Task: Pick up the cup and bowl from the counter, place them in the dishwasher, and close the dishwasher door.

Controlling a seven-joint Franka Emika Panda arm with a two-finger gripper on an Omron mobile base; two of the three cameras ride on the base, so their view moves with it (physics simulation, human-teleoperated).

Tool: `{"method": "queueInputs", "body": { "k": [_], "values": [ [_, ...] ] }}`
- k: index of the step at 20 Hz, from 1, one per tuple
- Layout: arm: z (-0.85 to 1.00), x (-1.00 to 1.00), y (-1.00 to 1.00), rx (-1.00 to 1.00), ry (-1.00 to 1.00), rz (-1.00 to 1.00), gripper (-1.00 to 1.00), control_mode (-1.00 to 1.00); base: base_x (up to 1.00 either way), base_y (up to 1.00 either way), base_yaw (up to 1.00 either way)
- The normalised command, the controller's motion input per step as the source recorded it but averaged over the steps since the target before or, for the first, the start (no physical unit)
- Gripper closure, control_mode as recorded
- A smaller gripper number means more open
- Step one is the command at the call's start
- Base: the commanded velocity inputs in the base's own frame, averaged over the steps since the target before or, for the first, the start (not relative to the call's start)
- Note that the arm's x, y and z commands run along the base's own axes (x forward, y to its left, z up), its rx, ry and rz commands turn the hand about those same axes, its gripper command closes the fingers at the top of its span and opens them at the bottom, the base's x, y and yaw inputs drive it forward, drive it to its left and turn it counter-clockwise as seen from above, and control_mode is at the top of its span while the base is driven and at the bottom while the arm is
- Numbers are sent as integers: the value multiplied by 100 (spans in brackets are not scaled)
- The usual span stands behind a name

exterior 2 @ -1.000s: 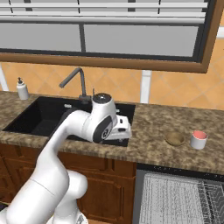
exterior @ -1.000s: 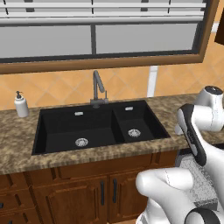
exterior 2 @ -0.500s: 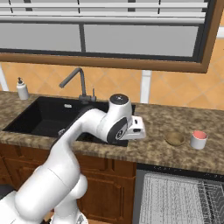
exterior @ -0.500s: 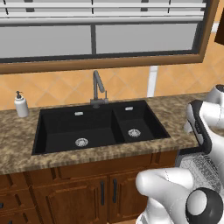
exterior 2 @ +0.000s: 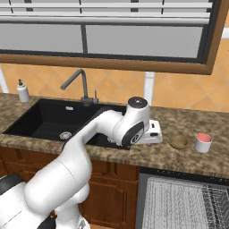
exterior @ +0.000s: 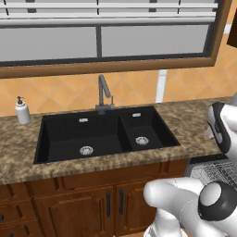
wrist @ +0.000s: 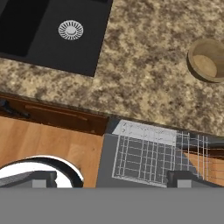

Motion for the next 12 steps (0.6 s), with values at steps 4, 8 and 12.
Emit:
{"method": "queueInputs", "body": {
  "k": [4, 8, 12],
  "values": [
    [-14, 13, -48, 0, 0, 0, -100, -100, 0, 0, 0],
    [-14, 19, -44, 0, 0, 0, -100, -100, 0, 0, 0],
    [-7, 24, -46, 0, 0, 0, -100, -100, 0, 0, 0]
  ]
}}
